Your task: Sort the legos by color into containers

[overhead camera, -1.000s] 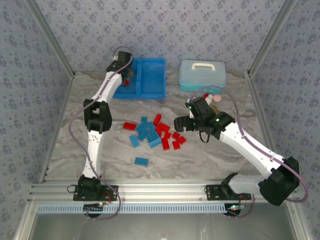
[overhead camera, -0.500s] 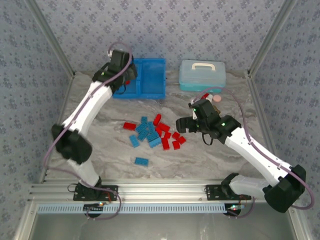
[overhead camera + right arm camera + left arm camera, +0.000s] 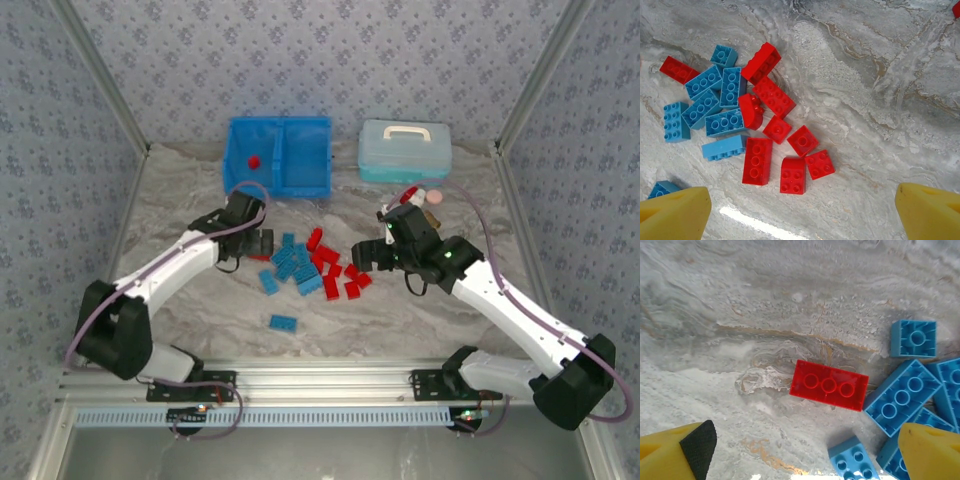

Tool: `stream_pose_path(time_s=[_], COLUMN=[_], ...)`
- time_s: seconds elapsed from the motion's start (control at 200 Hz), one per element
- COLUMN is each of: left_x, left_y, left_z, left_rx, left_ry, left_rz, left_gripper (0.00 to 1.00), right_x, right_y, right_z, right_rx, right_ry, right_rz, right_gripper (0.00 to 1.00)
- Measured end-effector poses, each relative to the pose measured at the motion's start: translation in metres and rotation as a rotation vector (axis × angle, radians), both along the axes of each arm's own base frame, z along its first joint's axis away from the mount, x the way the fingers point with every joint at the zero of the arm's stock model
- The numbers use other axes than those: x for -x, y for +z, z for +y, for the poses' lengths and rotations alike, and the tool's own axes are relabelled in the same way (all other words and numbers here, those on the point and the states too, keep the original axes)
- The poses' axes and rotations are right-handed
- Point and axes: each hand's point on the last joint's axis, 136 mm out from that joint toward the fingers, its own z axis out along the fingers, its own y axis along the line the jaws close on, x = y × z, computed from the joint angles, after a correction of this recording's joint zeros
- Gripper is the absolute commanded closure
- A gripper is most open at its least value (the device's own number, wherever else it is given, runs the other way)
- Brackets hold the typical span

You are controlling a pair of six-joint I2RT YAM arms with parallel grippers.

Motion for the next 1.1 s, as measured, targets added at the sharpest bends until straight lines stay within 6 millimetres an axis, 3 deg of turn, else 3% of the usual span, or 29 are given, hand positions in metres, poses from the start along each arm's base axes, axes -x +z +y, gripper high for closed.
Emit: stream_pose_path(time_s=[0.44, 0.55, 0.655, 0.974, 1.099], left_x=[-0.025, -0.029, -0.036, -0.030, -0.021], left_y=[-0.064, -0.077, -0.081, -0.086, -0.090], left_z=[-0.012, -0.011, -0.011, -0.016, -0.013], left_rx=[0.001, 0.005, 0.019, 0.059, 0.057], left_ry=[0.059, 0.069, 0.078, 0.065, 0.059], left_rz=[0.146, 0.173, 0.175, 0.205, 0.223], left_gripper=[0.01, 0.05, 0.13, 0.06, 0.17], right_x=[0.000, 0.001, 0.000, -0.001, -0.001], right_y=[-0.004, -0.004, -0.005, -0.011, -0.013], right_z=[0.002, 0.002, 0.002, 0.003, 0.005], right_rx=[0.010, 0.010, 0.013, 0.025, 0.031], right_ry=[0.006, 0.007, 0.006, 0.006, 0.010], right_rz=[0.010, 0.011, 0.012, 0.026, 0.034], right_gripper=[0.02, 0.02, 0.02, 0.02, 0.02])
